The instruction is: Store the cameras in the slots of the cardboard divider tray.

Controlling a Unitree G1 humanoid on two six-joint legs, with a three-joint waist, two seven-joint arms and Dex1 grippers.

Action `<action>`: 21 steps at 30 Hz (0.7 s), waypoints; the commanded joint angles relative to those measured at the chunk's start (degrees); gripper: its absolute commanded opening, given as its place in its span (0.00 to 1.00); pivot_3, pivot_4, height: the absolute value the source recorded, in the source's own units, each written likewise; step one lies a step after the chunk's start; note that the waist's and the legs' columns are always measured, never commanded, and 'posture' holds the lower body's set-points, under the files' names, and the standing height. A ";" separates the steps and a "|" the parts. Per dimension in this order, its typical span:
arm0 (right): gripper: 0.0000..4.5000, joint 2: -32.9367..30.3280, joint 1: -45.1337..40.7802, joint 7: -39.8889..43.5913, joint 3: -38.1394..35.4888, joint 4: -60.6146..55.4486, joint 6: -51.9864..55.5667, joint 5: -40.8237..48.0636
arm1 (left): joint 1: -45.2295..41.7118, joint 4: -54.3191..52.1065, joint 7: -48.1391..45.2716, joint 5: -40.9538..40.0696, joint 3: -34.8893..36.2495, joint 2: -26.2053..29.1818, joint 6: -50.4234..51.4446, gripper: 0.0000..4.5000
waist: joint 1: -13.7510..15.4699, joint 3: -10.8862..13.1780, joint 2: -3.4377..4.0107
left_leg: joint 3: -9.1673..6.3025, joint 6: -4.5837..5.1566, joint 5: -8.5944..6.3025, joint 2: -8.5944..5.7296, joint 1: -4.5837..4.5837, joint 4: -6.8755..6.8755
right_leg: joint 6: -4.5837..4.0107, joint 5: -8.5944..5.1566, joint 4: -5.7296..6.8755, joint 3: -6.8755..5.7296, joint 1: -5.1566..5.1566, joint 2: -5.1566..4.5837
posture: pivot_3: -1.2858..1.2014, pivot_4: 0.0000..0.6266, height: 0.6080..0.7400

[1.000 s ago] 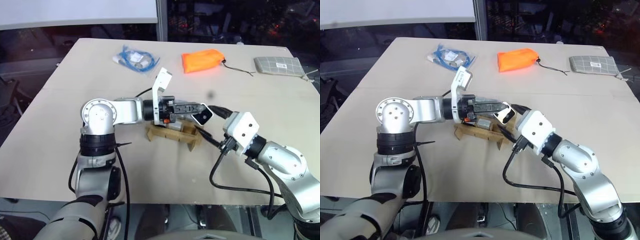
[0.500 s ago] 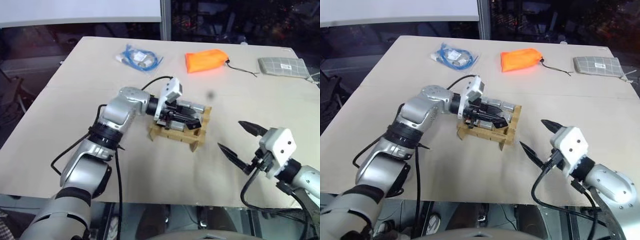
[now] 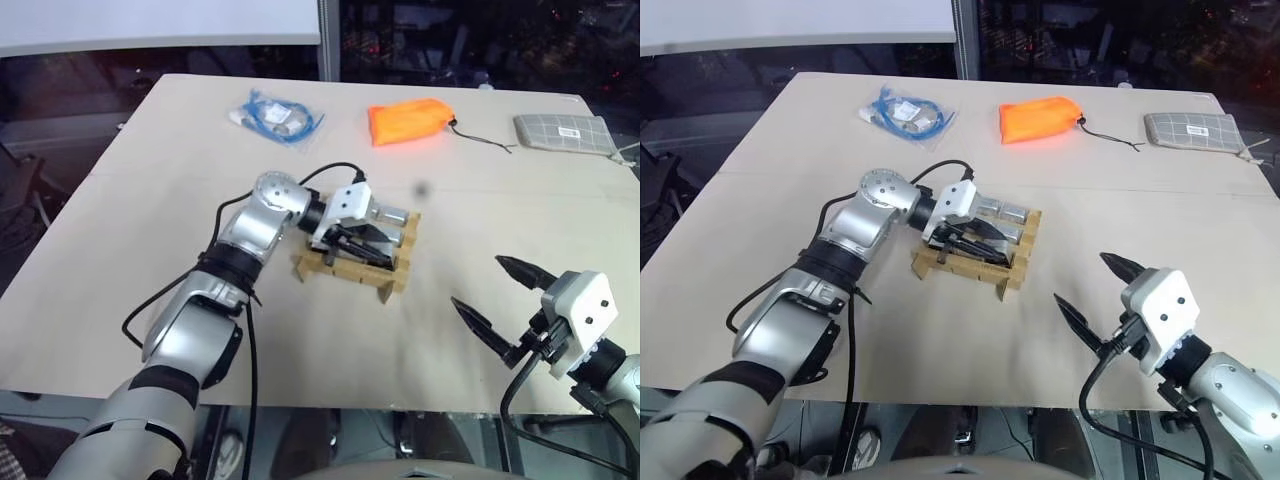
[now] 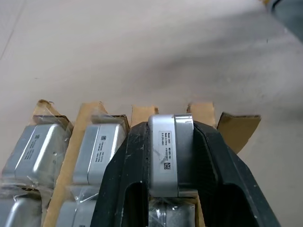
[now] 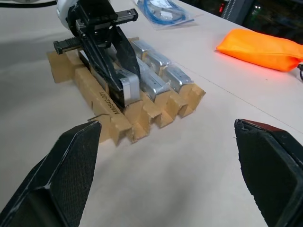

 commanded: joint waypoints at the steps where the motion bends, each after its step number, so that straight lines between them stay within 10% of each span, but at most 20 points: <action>1: 1.00 -0.43 0.57 -0.51 -0.06 -2.41 -1.82 0.52 | -1.63 0.72 -0.07 0.77 1.59 -0.82 -1.62 0.57 | -0.01 0.00 0.00 | 0.01 0.00 0.00 0.00 0.00 0.00 | 0.00 0.00 0.00 0.02 0.00 0.00 | 0.52 0.24 1.00; 5: 1.00 0.01 0.76 -0.51 0.61 -2.41 -1.72 0.39 | -1.21 -6.41 0.67 -6.91 8.07 -1.12 8.32 0.95 | 0.07 0.02 -0.02 | -0.02 0.00 0.00 0.00 -0.05 0.03 | 0.01 0.00 -0.01 -0.03 0.00 -0.01 | 0.52 0.24 1.00; 15: 1.00 1.85 -13.77 -2.37 4.80 14.28 -2.31 -3.68 | 16.20 -30.94 29.55 -18.18 32.51 2.08 29.13 0.95 | -1.45 -0.03 0.05 | 0.01 -0.01 0.01 0.04 0.16 0.05 | 0.02 0.02 0.07 0.07 0.10 -0.05 | 0.52 0.24 1.00; 21: 1.00 -1.34 -18.87 8.21 3.14 26.82 -7.05 -1.26 | 36.18 -49.99 31.02 -28.92 39.53 5.12 36.45 0.98 | -0.59 -0.02 0.03 | -0.11 -0.11 0.06 0.05 0.07 0.02 | 0.00 0.03 0.10 -0.07 0.07 -0.16 | 0.52 0.24 1.00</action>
